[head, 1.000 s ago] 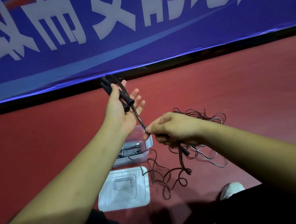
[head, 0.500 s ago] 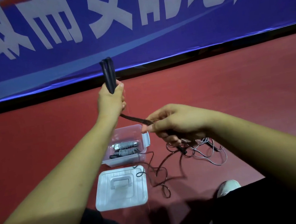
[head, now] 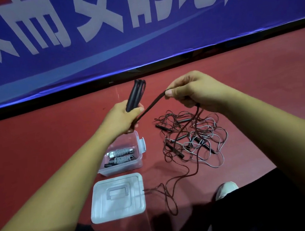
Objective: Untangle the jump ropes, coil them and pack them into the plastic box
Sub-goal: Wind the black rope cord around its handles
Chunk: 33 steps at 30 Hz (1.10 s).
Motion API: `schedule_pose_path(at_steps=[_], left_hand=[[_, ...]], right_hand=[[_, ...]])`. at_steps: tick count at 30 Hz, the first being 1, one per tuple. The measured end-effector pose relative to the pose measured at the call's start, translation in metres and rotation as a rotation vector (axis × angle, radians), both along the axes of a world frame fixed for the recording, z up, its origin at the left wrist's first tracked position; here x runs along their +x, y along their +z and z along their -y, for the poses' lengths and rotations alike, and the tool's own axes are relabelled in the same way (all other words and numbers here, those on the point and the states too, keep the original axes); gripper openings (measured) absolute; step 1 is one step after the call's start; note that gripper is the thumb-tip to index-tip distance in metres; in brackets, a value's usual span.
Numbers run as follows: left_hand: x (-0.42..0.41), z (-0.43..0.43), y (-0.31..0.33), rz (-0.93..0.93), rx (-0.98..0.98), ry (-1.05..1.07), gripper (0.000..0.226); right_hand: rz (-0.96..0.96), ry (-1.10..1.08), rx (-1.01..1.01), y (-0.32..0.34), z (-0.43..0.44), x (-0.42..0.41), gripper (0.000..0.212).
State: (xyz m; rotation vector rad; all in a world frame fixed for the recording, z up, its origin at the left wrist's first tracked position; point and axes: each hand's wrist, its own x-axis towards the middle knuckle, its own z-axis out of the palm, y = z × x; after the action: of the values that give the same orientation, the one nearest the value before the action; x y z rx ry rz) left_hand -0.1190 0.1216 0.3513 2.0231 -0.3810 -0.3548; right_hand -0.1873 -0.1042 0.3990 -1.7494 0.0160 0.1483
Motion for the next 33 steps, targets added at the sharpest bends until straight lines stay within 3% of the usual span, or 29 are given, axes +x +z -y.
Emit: schedule_pose_path(at_steps=[6, 9, 10, 14, 19, 23, 26, 28, 33], left_hand=[[-0.010, 0.005, -0.003, -0.380, -0.214, -0.090, 0.040], [-0.012, 0.001, 0.001, -0.414, -0.222, -0.211, 0.078], [-0.011, -0.001, 0.003, -0.374, -0.169, -0.278, 0.081], [-0.009, -0.008, 0.000, -0.099, 0.285, -0.400, 0.040], [-0.013, -0.007, -0.015, -0.090, 0.552, -0.429, 0.029], [-0.035, 0.005, -0.016, 0.056, 0.745, -0.588, 0.027], [-0.049, 0.007, -0.009, 0.037, 0.520, -0.599, 0.015], [-0.047, 0.005, 0.001, 0.087, 0.278, -0.434, 0.014], [-0.024, -0.003, 0.015, 0.175, -0.113, -0.048, 0.018]], right_hand=[[0.040, -0.031, -0.260, -0.003, 0.010, 0.000, 0.012], [0.092, -0.004, -0.462, -0.003, 0.014, 0.003, 0.016], [0.110, -0.006, -0.505, -0.004, 0.016, 0.004, 0.017], [0.105, 0.059, -0.556, -0.003, 0.021, 0.006, 0.016], [0.155, 0.036, -0.620, -0.009, 0.024, 0.009, 0.009], [0.250, 0.035, -0.657, -0.013, 0.017, 0.015, 0.008], [0.224, 0.034, -0.617, -0.019, 0.021, 0.016, 0.008], [0.136, 0.014, -0.502, -0.026, 0.027, 0.014, 0.004], [-0.021, 0.081, -0.214, -0.040, 0.018, 0.011, 0.014]])
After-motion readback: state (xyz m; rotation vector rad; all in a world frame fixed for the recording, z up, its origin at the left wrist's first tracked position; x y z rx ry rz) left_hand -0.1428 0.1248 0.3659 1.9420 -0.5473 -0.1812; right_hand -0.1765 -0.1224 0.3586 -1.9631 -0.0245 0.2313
